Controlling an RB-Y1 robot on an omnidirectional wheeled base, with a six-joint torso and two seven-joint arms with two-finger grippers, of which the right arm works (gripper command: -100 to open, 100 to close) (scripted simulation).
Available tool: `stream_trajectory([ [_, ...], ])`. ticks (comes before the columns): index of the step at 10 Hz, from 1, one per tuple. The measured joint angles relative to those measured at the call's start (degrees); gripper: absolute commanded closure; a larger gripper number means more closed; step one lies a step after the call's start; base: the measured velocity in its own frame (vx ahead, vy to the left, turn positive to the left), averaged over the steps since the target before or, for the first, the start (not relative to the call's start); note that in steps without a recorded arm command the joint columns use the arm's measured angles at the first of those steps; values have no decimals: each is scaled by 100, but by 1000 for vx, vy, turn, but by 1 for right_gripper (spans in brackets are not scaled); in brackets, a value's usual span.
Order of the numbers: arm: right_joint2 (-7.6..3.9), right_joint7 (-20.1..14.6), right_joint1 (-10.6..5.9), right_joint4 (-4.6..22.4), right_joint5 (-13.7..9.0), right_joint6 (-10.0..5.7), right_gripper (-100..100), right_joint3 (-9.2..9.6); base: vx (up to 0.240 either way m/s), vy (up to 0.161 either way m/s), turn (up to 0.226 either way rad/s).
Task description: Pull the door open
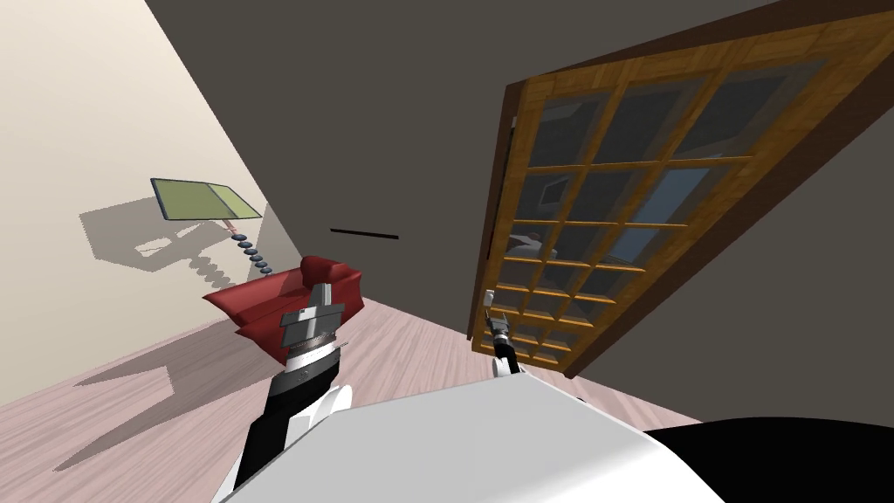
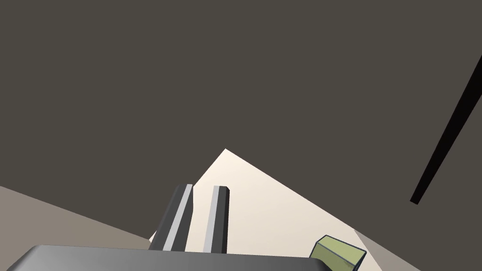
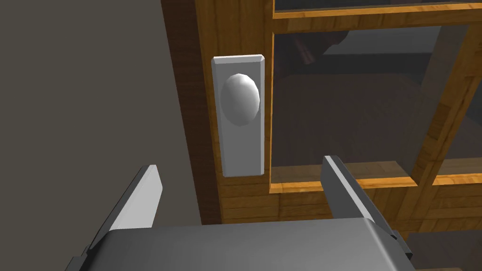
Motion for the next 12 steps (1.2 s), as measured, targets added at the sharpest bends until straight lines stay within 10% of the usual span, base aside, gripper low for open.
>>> stream_trajectory([
  [3,-189,-209,210,-189,-12,48,-100,-31,194,-22,82],
  [6,-525,-478,-10,528,-49,-289,-100,-95,138,-1,51],
  [9,-515,-514,291,33,-45,-63,-100,-98,60,-5,34],
  [10,-525,-535,297,27,-45,-71,100,-100,-22,1,-20],
  [12,-519,-517,285,28,-46,-66,100,-100,-22,1,0],
])
